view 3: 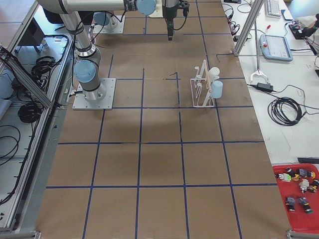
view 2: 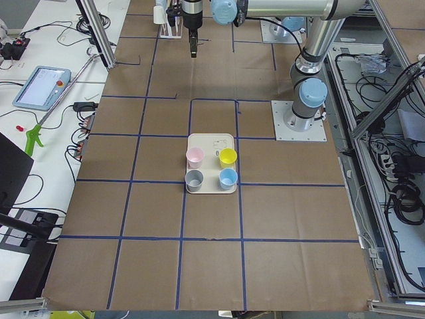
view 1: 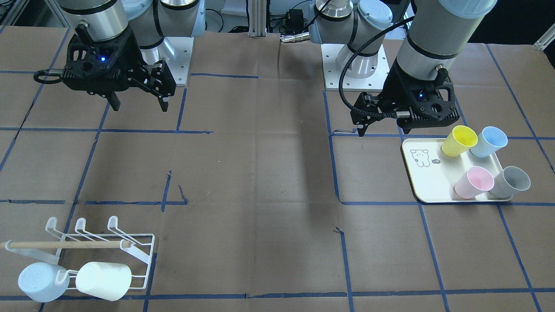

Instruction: Transfer IKEA cup to right arm and place on rack

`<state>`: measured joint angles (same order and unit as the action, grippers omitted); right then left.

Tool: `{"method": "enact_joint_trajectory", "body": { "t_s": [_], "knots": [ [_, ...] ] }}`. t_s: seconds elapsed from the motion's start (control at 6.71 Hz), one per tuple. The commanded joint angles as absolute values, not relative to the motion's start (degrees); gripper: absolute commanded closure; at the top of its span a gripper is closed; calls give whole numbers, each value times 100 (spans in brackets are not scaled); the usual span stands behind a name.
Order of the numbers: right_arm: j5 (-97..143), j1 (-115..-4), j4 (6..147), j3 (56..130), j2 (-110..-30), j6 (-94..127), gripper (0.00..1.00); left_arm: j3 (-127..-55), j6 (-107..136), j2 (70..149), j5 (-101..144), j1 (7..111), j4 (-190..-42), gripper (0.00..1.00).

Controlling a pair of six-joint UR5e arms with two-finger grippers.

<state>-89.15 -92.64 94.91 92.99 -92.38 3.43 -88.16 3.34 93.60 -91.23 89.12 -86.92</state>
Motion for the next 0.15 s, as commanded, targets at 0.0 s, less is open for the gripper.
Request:
{"method": "enact_joint_trajectory", "body": {
  "t_s": [0.0],
  "knots": [
    [-8912,-9264,9492,9299,-9237,343,0,-8815,334,9360,-9123,8912,-8692,0]
  ]
}}
